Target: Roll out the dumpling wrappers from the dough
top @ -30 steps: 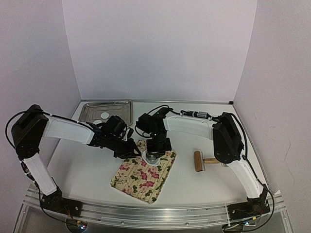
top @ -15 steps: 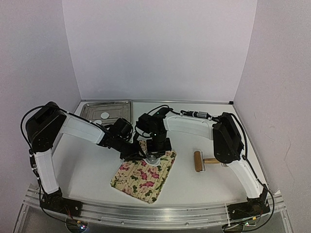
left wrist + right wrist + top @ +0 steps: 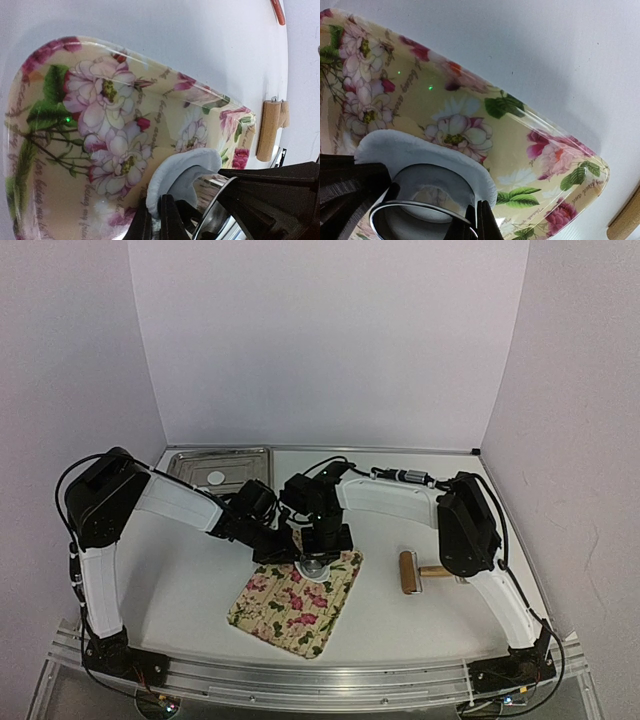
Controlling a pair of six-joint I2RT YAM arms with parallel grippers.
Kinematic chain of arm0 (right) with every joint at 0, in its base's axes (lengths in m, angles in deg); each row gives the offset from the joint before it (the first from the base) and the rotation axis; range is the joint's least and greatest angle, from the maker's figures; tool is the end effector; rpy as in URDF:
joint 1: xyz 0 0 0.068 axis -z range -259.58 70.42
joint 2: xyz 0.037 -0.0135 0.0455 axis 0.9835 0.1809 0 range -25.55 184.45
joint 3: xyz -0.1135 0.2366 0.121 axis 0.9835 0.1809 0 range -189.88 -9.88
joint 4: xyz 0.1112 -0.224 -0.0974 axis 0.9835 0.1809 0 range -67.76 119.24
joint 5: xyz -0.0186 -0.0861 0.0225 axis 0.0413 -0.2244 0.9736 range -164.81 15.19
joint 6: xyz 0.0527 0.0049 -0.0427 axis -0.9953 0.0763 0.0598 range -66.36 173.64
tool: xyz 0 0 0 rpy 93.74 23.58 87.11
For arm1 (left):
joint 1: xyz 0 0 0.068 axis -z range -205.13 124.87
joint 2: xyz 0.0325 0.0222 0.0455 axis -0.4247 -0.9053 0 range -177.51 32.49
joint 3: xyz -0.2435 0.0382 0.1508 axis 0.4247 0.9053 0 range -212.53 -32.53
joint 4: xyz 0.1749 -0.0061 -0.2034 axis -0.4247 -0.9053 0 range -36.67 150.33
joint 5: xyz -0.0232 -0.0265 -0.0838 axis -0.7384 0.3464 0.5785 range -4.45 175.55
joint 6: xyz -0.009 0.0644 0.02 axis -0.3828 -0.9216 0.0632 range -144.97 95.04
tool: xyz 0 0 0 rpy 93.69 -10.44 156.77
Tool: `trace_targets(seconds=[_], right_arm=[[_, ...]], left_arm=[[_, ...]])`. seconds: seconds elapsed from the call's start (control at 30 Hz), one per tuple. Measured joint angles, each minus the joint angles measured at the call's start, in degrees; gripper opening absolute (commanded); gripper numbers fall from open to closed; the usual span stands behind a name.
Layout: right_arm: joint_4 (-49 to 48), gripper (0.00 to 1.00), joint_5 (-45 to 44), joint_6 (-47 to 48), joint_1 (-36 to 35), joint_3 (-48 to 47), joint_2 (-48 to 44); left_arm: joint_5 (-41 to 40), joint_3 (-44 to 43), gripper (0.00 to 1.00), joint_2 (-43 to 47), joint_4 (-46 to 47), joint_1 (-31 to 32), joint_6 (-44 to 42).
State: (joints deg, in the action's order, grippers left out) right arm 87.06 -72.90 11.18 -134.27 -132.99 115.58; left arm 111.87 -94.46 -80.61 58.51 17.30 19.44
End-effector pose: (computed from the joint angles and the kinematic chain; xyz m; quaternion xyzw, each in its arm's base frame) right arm 0.2949 0.4197 0.1410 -0.1074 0.9921 0.0578 0.0289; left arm 0.2856 -0.2939 0.1144 0.0563 0.9245 -0.3693 0.0762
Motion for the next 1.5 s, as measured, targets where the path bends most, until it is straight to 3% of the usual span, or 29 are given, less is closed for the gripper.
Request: trace_targets(seconds=[0.37, 0.8, 1.3, 1.5], right_arm=[[1.4, 0.0, -1.0, 0.2, -0.3, -1.5, 0.9], [1.7, 0.0, -1.2, 1.1, -0.3, -2.1, 1.4], [2.1, 0.0, -1.0, 1.6, -0.3, -3.1, 1.7], [1.6, 0.1, -1.0, 1.5, -0.3, -2.7, 1.2]], left_arm=[[-0.1, 1.1, 0.0, 1.6, 0.4, 0.0, -1.5], [-0.5, 6.9, 0.0, 11.7, 1.3, 0.4, -1.9], [3.7, 6.5, 0.0, 10.0, 5.6, 1.0, -1.9], [3.7, 5.8, 0.0, 9.5, 5.3, 1.2, -1.9]])
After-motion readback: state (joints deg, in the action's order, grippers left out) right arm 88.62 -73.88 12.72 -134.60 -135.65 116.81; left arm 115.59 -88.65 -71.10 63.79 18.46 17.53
